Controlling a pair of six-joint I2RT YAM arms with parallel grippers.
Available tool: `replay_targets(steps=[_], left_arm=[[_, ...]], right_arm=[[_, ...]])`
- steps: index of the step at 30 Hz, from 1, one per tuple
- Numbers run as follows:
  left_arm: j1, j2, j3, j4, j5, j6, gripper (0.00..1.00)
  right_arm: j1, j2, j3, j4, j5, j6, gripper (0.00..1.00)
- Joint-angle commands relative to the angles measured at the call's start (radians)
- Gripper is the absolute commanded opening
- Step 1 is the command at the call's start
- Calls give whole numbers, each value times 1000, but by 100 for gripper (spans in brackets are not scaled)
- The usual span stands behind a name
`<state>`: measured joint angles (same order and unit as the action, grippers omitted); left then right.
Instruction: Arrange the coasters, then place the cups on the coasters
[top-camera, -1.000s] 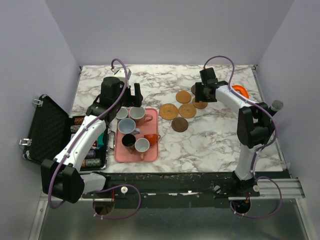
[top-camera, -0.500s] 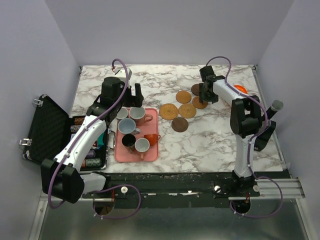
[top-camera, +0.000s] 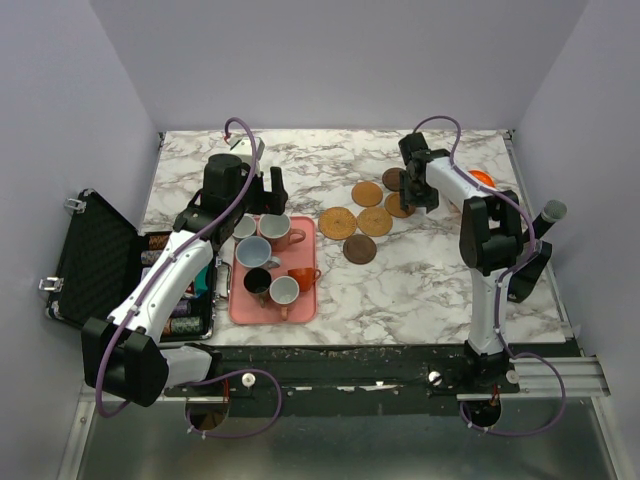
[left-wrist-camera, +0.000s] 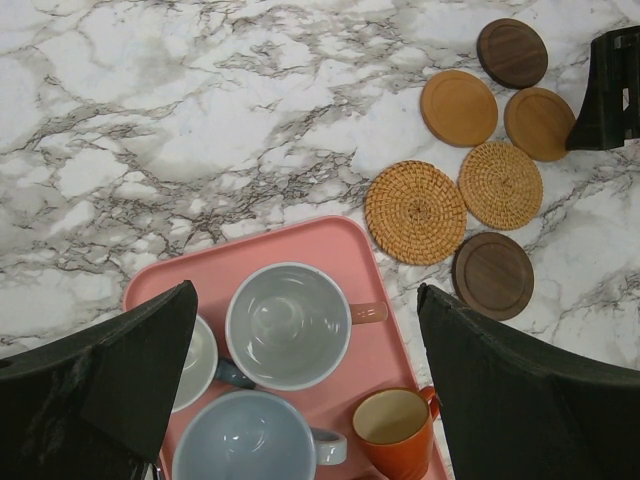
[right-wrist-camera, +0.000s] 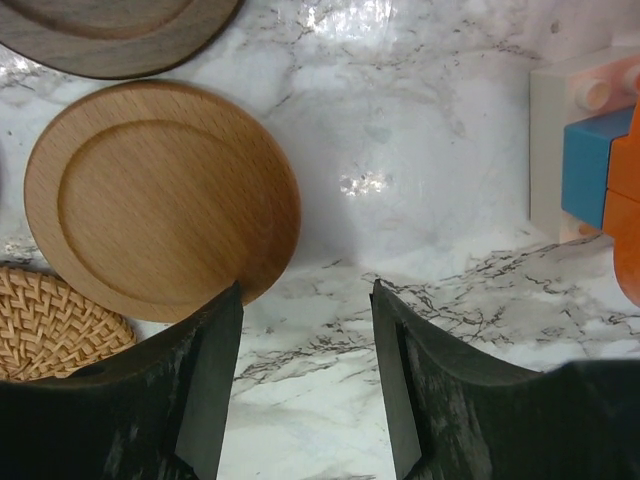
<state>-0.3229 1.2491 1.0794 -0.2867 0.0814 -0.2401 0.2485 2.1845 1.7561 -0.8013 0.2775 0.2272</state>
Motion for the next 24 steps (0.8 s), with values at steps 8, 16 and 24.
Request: replay_targets(steps=[8,16,24], left_arm=[[-7,-30,1,-9,18,-11,99],[-10,-39,-3,-8,18,-11,99],[-10,-42,-4,-9,8,-8,99]], right_arm=[[3,18,5,-118,-17,12,62],[2,-78,-81,-55,-18,38,63],[2,-89,25,-15,-50,64,66]])
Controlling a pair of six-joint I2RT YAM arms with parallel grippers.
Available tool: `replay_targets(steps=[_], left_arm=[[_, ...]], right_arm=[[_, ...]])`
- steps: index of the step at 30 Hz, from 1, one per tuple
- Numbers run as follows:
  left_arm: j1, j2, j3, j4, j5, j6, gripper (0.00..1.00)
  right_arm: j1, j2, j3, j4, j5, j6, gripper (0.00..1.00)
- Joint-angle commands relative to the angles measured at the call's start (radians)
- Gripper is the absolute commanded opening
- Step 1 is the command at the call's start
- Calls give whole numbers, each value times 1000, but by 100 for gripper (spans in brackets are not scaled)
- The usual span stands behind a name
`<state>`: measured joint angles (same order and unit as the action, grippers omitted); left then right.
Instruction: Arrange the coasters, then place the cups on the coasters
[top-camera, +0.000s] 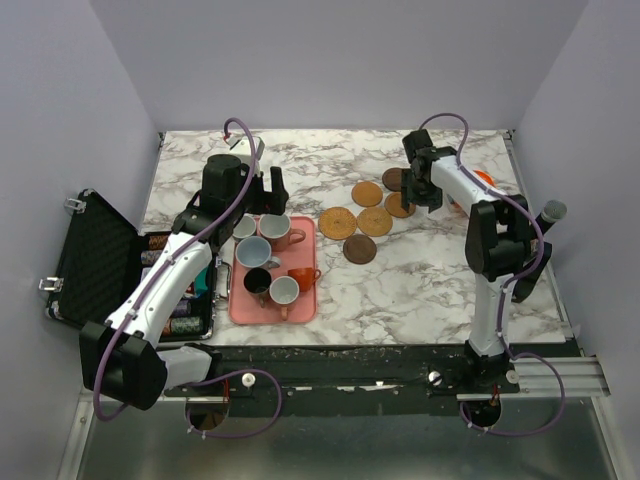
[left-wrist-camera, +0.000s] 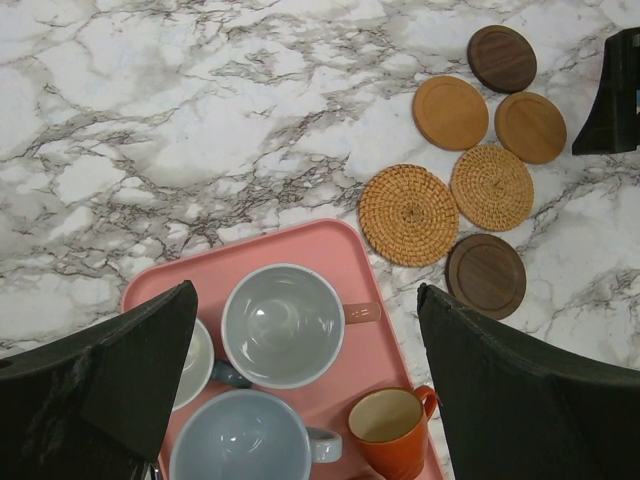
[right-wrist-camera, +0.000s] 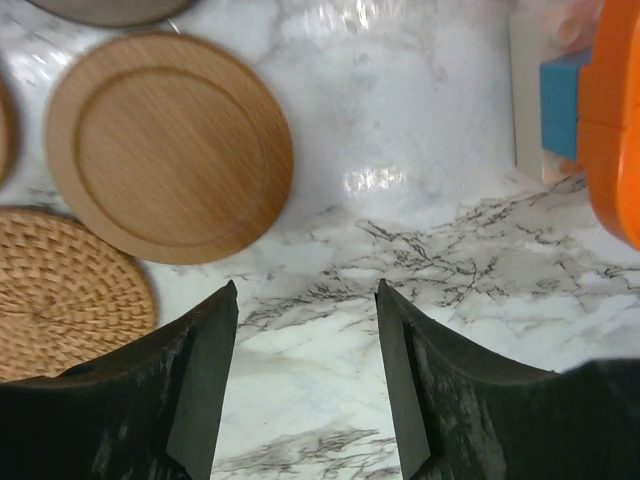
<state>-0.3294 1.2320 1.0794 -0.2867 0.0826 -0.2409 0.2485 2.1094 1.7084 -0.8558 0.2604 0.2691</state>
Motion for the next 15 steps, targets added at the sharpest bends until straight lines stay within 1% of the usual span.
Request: replay_targets(steps=[1,4,7,10,15], left_arm=[[-3,-25,-4,-9,5,-8,99],[-3,-23,-3,-9,3,-9,99],[-3,-22,-4,-9,3,-12,99],[-3,-20,-1,-9,3,-12,99],[-3,-17,-1,-6,12,-20,99]], right_arm=[[-2,6,97,37,-32,22,66],[-2,69,172,-2,-20,39,68],[-6,118,211,-28,-15,62,70],[-6,135,198,-28,-19,73,73],[-6,152,177,-40,5,78,74]])
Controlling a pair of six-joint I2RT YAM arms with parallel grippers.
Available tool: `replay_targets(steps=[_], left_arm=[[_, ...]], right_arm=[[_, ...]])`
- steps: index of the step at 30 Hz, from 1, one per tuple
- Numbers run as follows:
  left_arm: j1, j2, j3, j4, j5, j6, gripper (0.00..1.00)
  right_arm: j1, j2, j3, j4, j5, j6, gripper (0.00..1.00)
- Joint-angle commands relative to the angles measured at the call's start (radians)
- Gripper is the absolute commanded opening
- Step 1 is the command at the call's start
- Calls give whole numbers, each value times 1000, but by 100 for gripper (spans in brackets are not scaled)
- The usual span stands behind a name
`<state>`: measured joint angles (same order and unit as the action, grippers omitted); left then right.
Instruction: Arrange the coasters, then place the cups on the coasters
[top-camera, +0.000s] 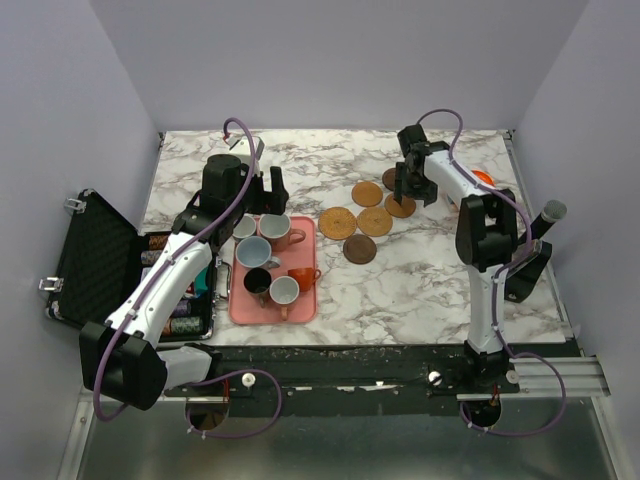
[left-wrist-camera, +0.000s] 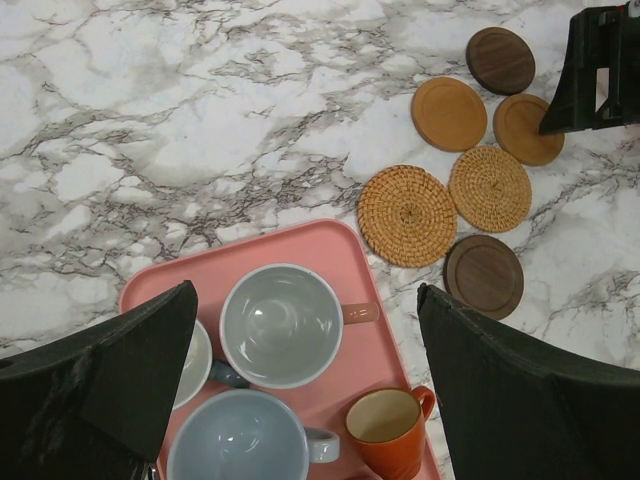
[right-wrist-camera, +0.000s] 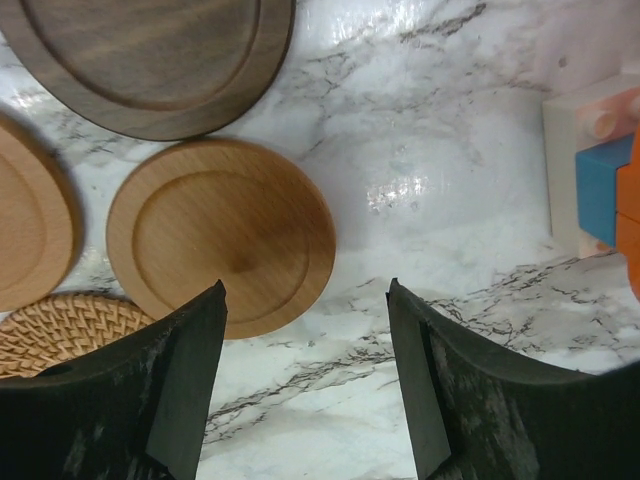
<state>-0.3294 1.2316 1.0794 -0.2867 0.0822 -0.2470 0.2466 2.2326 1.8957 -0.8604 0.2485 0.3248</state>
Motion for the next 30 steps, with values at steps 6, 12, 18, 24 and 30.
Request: replay_targets(steps=[6,12,18,24,30], left_arm=[[-3,-15,-3,-3,18,-17,99],[-3,-14,-3,-5,21,-20,99],[-3,-17,-3,-3,22,-20,99],[-5,-20,-3,-3,21,-21,99],[-7,-20,-4,-5,22,-21,99]], right_arm=[[-3,27,-27,-66,43,20,74],[-3,30,-27,-110,21,11,77],[5,53,5,-173,23,5,78],[19,24,-56,-175,37,16,78],[20,-16,-119,-172,55,33,78]])
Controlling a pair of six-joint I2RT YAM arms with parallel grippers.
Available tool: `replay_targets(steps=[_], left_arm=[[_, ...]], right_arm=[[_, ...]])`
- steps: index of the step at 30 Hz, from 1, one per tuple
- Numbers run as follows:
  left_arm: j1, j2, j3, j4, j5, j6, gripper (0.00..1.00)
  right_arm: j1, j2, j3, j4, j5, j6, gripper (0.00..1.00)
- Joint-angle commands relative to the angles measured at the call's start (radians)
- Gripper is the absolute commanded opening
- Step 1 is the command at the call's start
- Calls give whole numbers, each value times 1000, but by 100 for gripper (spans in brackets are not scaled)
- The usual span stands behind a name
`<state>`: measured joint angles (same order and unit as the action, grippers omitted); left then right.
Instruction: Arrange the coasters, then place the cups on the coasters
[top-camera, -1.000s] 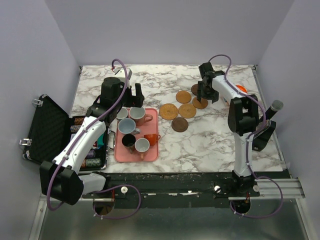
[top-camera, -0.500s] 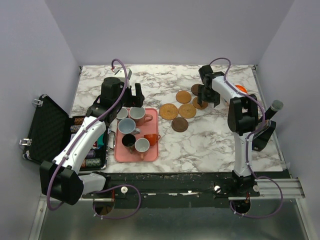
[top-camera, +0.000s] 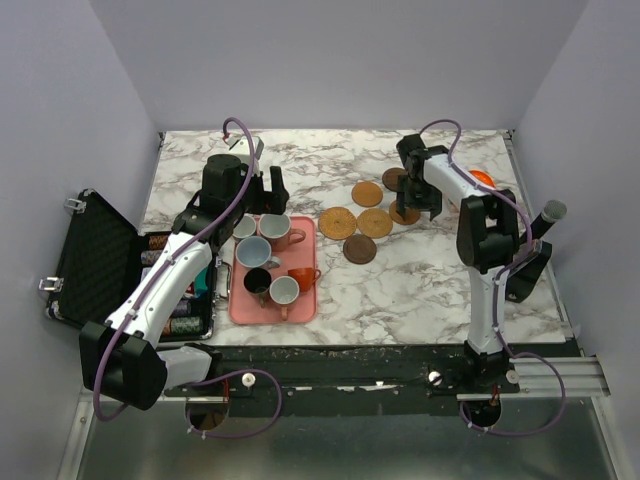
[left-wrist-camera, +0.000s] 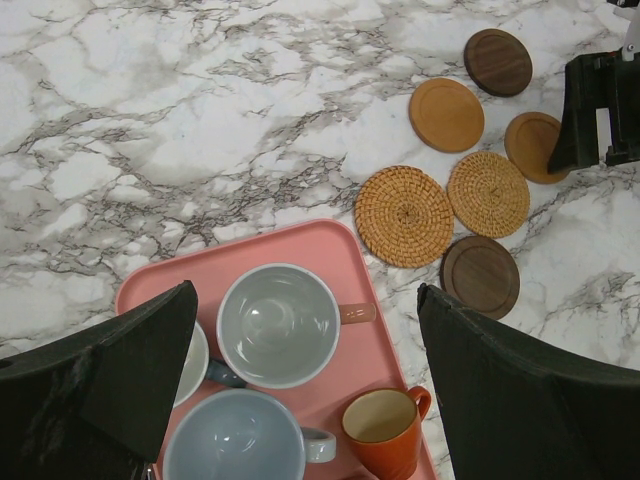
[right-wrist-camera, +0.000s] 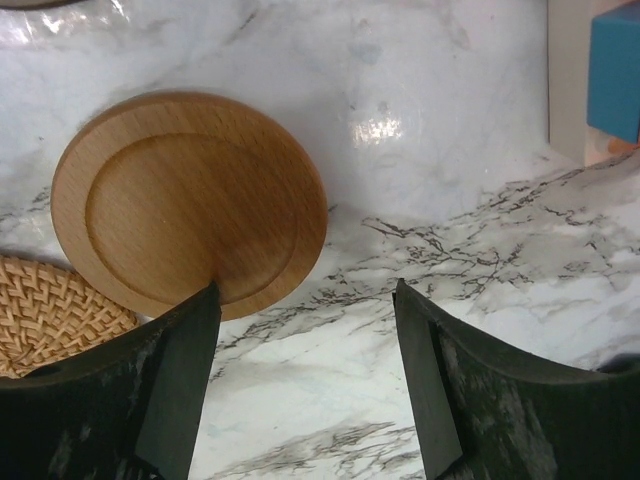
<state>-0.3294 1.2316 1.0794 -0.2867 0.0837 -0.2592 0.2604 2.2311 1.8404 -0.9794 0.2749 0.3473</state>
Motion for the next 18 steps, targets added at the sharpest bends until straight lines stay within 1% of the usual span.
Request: replay_targets(steps=[1,18], left_arm=[[-7,-20,-4,-2,21,-9,99],[-8,-18,-4,-2,24,-11,99]], right_arm=[[7,-19,-73,-51,27,12,78],[14,-91,-214,-24,12,15,78]])
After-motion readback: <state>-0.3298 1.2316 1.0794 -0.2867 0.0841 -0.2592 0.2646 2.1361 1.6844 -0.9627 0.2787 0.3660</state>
